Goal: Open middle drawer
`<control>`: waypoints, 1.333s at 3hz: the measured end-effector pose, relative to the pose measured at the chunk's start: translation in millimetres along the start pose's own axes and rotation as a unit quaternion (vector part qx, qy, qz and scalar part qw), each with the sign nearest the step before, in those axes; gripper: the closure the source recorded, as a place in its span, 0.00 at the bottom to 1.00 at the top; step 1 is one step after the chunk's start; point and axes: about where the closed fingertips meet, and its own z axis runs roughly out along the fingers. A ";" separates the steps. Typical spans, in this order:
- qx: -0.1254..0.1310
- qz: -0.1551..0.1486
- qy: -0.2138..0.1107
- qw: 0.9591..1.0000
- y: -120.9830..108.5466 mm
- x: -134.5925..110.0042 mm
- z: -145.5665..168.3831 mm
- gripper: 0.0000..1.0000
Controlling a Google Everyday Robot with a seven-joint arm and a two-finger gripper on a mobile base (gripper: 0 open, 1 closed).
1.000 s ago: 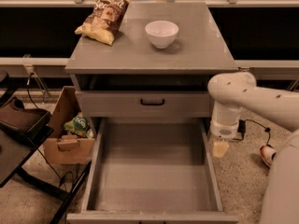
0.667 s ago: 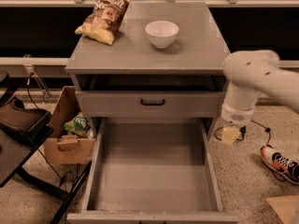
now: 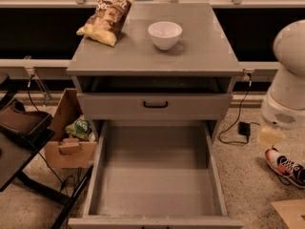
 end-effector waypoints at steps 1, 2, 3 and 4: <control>0.026 0.006 0.001 1.000 20.7 14.6 -27.7 0.60; 0.026 0.006 0.000 1.000 20.3 14.3 -27.7 0.36; 0.026 0.006 0.000 1.000 20.3 14.3 -27.7 0.07; 0.026 0.006 0.000 1.000 20.3 14.3 -27.7 0.00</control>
Offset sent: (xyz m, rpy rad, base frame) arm -0.0257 -0.0028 0.0272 -0.0243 -0.0464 -0.0110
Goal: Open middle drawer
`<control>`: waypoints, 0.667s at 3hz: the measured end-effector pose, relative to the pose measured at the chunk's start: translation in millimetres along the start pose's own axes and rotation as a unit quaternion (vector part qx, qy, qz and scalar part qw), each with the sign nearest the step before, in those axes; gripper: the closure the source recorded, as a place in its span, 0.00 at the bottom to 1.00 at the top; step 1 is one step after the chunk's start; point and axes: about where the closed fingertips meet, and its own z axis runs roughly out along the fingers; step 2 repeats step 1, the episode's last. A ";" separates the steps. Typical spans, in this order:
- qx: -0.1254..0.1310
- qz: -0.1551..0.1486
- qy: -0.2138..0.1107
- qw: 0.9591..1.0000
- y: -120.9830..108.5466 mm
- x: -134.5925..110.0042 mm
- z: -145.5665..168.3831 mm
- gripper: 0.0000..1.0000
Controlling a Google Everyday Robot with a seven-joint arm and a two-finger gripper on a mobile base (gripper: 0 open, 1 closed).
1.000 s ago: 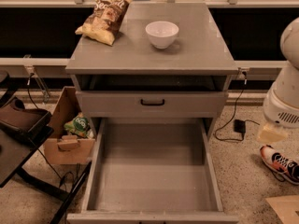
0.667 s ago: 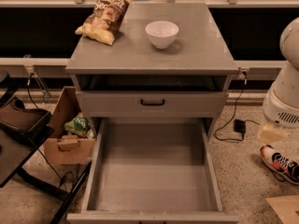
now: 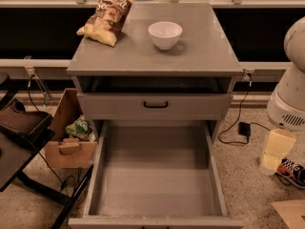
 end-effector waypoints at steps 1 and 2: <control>0.000 0.000 0.000 1.000 0.0 0.0 0.0 0.00; 0.000 0.000 0.000 1.000 0.0 0.0 0.0 0.00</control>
Offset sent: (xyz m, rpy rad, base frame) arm 0.0000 0.0000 0.0000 0.0000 0.0000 0.0000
